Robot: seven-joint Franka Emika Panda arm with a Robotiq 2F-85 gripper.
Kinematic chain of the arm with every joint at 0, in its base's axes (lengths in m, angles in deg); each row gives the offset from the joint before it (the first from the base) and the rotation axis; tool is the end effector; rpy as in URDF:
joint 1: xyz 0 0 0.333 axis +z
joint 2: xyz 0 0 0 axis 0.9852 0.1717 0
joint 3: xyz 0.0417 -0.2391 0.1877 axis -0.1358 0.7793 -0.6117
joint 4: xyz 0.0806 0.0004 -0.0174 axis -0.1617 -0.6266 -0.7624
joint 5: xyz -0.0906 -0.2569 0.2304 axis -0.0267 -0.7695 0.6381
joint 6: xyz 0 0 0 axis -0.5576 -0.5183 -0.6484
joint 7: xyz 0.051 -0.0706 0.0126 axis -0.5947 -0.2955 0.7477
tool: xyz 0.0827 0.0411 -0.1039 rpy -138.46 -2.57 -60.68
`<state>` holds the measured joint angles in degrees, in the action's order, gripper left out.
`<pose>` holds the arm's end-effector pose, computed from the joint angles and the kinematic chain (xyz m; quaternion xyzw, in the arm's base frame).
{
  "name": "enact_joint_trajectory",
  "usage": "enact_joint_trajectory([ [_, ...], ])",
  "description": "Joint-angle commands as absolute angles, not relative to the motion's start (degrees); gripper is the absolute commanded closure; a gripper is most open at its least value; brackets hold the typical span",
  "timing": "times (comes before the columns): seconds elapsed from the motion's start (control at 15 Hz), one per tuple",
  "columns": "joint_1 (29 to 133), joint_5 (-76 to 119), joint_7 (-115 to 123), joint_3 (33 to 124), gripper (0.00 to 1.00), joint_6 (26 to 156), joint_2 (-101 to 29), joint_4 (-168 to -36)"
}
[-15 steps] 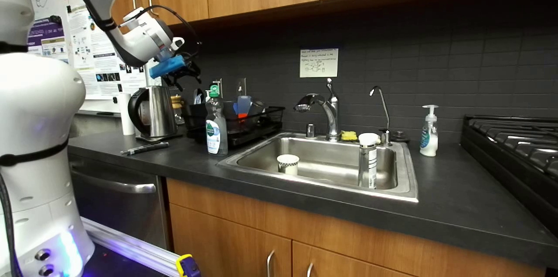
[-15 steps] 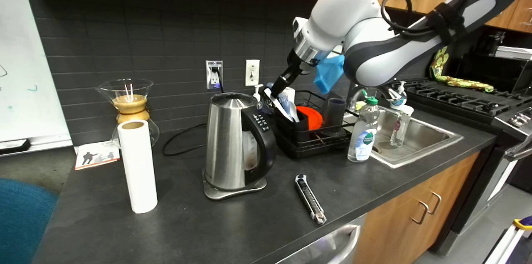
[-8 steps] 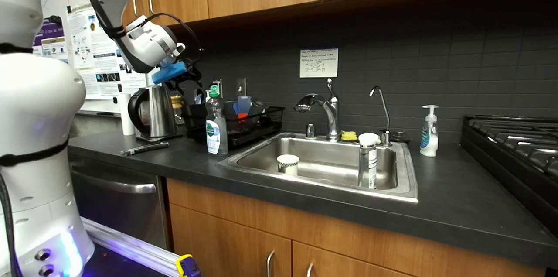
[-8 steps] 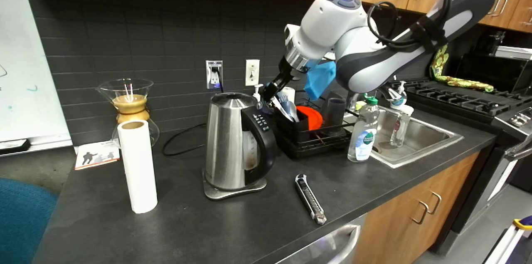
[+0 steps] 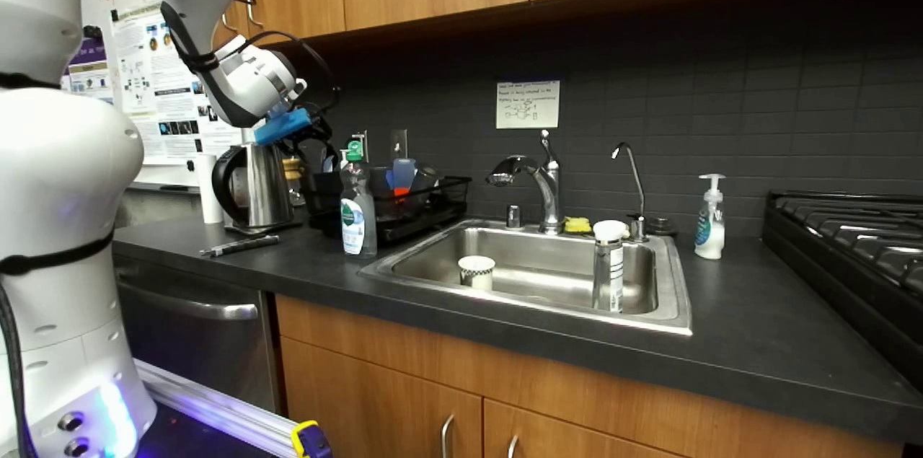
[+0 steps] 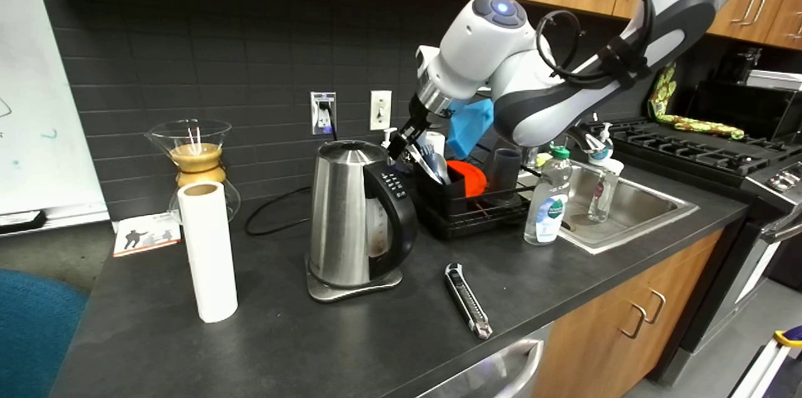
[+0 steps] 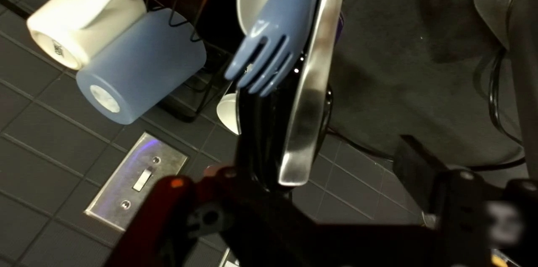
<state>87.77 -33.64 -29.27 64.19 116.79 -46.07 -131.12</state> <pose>0.5408 0.2069 0.3996 0.8958 0.2409 0.3515 0.1265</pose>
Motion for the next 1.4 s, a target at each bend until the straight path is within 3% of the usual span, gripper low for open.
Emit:
enact_joint_trajectory([
  [0.0, 88.0, -35.4, -30.9, 64.5, 0.29, 116.9, -45.2, -129.8],
  [0.07, 88.0, -35.5, -31.0, 64.5, 0.29, 116.9, -45.4, -129.8],
  [0.13, 87.9, -35.5, -31.1, 64.6, 0.46, 117.0, -45.5, -129.9],
  [0.4, 87.9, -35.6, -31.1, 64.7, 0.67, 116.9, -46.1, -130.1],
  [0.6, 87.8, -35.6, -31.3, 64.8, 0.93, 116.8, -46.7, -130.3],
  [0.73, 87.9, -35.7, -31.9, 64.9, 0.98, 116.8, -47.1, -130.5],
  [1.33, 87.7, -35.2, -32.7, 64.7, 0.95, 117.7, -50.0, -131.8],
])
